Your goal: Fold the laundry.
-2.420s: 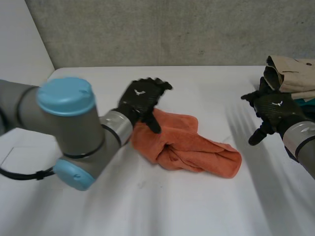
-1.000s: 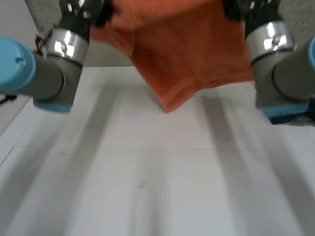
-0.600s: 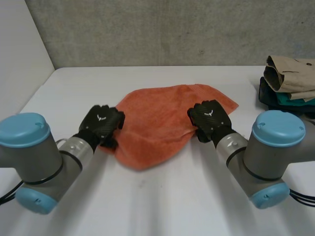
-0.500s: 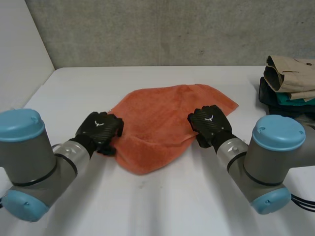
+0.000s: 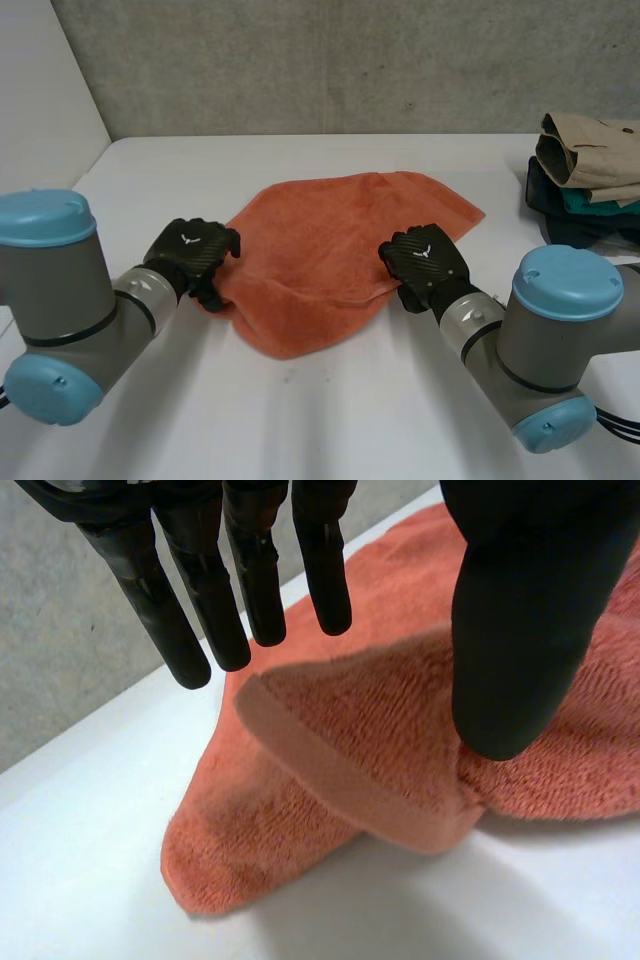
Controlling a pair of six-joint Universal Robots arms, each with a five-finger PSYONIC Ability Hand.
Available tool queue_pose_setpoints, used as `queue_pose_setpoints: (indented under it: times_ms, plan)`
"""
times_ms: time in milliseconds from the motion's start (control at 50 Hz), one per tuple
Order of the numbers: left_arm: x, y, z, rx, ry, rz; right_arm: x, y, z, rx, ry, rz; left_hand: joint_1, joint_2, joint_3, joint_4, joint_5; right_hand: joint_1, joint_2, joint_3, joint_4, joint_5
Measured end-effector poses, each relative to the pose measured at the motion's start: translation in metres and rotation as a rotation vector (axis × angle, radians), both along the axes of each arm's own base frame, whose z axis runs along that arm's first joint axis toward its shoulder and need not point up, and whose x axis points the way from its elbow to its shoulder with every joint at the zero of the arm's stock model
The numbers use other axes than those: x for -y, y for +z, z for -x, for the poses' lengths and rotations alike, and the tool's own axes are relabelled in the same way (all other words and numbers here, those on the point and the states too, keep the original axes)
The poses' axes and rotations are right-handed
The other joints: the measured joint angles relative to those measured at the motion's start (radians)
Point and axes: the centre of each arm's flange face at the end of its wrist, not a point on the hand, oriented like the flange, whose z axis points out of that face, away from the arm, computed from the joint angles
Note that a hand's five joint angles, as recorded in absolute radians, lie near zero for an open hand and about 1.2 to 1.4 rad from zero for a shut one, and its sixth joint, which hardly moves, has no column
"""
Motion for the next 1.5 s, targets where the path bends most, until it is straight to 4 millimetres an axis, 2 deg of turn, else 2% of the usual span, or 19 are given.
queue_pose_setpoints:
  times_ms: [40, 120, 220, 280, 380, 460, 560, 660, 740, 820, 900, 980, 1100, 1140, 1200, 1240, 1380, 1440, 1500]
  plan:
    - [0.005, -0.004, -0.001, 0.013, 0.022, -0.006, -0.001, 0.0, 0.0, -0.005, 0.003, 0.002, 0.13, 0.124, 0.111, 0.119, 0.115, 0.0, 0.0, 0.0, 0.0, 0.0]
    - [0.016, -0.012, -0.002, 0.039, 0.073, -0.016, -0.002, -0.001, -0.001, -0.018, 0.008, 0.011, 0.616, 0.624, 0.608, 0.631, 0.605, 0.0, 0.0, 0.0, 0.0, 0.0]
    - [0.017, -0.006, -0.002, 0.036, 0.087, -0.006, -0.002, 0.0, -0.001, -0.022, 0.009, 0.019, 0.616, 0.667, 0.647, 0.676, 0.616, 0.0, 0.0, 0.0, 0.0, 0.0]
    - [0.015, 0.01, -0.001, 0.015, 0.086, 0.03, 0.0, 0.002, -0.001, -0.019, 0.006, 0.025, 0.616, 0.667, 0.647, 0.676, 0.616, 0.0, 0.0, 0.0, 0.0, 0.0]
    - [0.009, 0.055, -0.003, -0.045, 0.086, 0.139, 0.007, 0.021, -0.002, 0.01, -0.008, 0.07, 0.616, 0.668, 0.647, 0.676, 0.615, 0.0, 0.0, 0.0, 0.0, 0.0]
    - [0.004, 0.093, -0.007, -0.1, 0.095, 0.229, 0.011, 0.056, -0.001, 0.05, -0.019, 0.142, 0.617, 0.668, 0.647, 0.676, 0.615, 0.0, 0.0, 0.0, 0.0, 0.0]
    - [-0.006, 0.124, -0.011, -0.165, 0.089, 0.253, 0.006, 0.119, 0.003, 0.111, -0.024, 0.245, 0.617, 0.668, 0.654, 0.677, 0.615, 0.0, 0.0, 0.0, 0.0, 0.0]
    - [-0.017, 0.131, -0.009, -0.228, 0.043, 0.183, -0.005, 0.162, 0.008, 0.148, -0.02, 0.308, 0.617, 0.669, 0.655, 0.677, 0.615, 0.0, 0.0, 0.0, 0.0, 0.0]
    - [-0.023, 0.125, -0.006, -0.257, -0.003, 0.1, -0.01, 0.177, 0.01, 0.143, -0.019, 0.305, 0.617, 0.669, 0.656, 0.677, 0.615, 0.0, 0.0, 0.0, 0.0, 0.0]
    - [-0.022, 0.114, -0.004, -0.256, -0.021, 0.046, -0.01, 0.174, 0.011, 0.11, -0.019, 0.246, 0.617, 0.669, 0.656, 0.678, 0.615, 0.0, 0.0, 0.0, 0.0, 0.0]
    - [-0.008, 0.094, -0.002, -0.226, -0.016, 0.004, 0.0, 0.15, 0.007, 0.039, -0.019, 0.14, 0.617, 0.669, 0.656, 0.68, 0.615, 0.0, 0.0, 0.0, 0.0, 0.0]
    - [0.026, 0.075, 0.003, -0.157, -0.018, 0.04, 0.014, 0.12, -0.004, -0.037, -0.009, 0.067, 0.617, 0.67, 0.66, 0.681, 0.615, 0.0, 0.0, 0.0, 0.0, 0.0]
    - [0.077, 0.074, 0.016, -0.08, -0.048, 0.259, 0.044, 0.102, -0.021, -0.034, -0.013, 0.109, 0.617, 0.671, 0.66, 0.681, 0.615, 0.0, 0.0, 0.0, 0.0, 0.0]
    - [0.1, 0.092, 0.024, -0.081, -0.053, 0.44, 0.061, 0.111, -0.029, 0.021, -0.034, 0.197, 0.617, 0.671, 0.66, 0.681, 0.615, 0.0, 0.0, 0.001, 0.001, 0.0]
    - [0.118, 0.119, 0.031, -0.11, -0.05, 0.645, 0.077, 0.133, -0.035, 0.111, -0.066, 0.327, 0.617, 0.671, 0.66, 0.681, 0.615, 0.0, 0.001, 0.002, 0.003, 0.0]
    - [0.127, 0.15, 0.035, -0.161, -0.04, 0.854, 0.088, 0.164, -0.039, 0.223, -0.098, 0.481, 0.617, 0.671, 0.66, 0.681, 0.615, 0.0, 0.001, 0.002, 0.003, 0.0]
    - [0.113, 0.228, 0.032, -0.34, -0.017, 1.249, 0.085, 0.248, -0.034, 0.48, -0.138, 0.841, 0.617, 0.671, 0.66, 0.681, 0.615, 0.0, 0.001, 0.002, 0.003, 0.0]
    - [0.103, 0.237, 0.026, -0.39, -0.011, 1.258, 0.082, 0.255, -0.032, 0.496, -0.136, 0.864, 0.617, 0.671, 0.66, 0.681, 0.615, 0.0, 0.001, 0.002, 0.003, 0.005]
    - [0.096, 0.235, 0.021, -0.412, -0.003, 1.211, 0.08, 0.248, -0.032, 0.474, -0.129, 0.833, 0.617, 0.671, 0.66, 0.681, 0.615, 0.0, 0.001, 0.002, 0.003, 0.006]
